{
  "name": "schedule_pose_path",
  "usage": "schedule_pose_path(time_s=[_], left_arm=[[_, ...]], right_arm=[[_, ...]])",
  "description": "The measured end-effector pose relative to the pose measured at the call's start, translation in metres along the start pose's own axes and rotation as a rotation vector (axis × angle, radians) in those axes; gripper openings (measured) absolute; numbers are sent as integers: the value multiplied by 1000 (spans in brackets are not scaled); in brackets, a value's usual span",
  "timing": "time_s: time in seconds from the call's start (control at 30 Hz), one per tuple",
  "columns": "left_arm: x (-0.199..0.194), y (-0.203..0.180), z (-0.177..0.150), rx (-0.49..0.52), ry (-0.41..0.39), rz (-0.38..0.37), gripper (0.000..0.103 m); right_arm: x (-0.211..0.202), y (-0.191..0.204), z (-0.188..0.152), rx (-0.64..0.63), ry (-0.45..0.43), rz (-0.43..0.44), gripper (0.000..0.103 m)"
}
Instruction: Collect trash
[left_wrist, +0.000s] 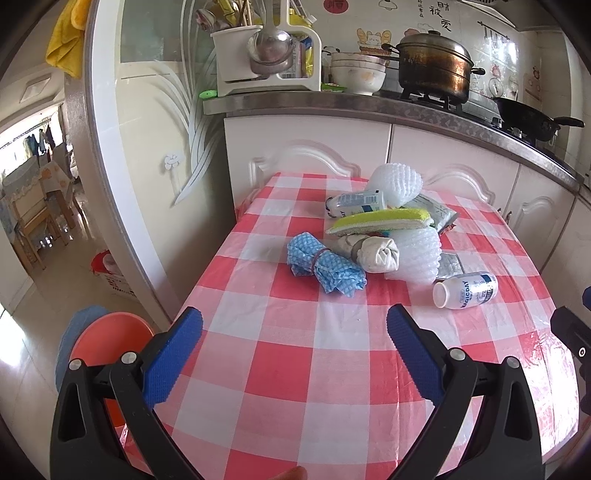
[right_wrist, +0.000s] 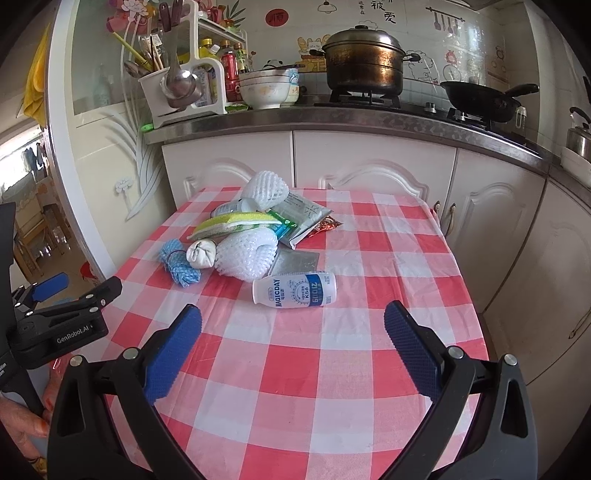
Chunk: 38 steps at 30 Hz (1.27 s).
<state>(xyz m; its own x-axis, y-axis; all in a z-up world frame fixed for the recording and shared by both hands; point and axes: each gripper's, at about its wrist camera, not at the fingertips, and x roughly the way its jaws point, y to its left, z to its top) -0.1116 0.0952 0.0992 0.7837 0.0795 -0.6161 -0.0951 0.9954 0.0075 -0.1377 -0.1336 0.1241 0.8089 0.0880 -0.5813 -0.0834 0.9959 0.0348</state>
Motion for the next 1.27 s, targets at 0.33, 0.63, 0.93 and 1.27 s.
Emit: schedule_pose_path(time_s=[0.33,0.63,0.93,1.27], left_arm=[[1,3,1,-2,-14,12,98],[0,3,0,2,-17,19,98],[2,1,-1,2,-12,-8,98],[6,-1,-3,5,12,-13,98]], right_arm=[[5,-1,0,-2,10,-1,100],[5,-1,-1,-1,11,-2,100],[6,-6,-1,5,15,-5,100],[7,-8,-3,12,21,-6,100]])
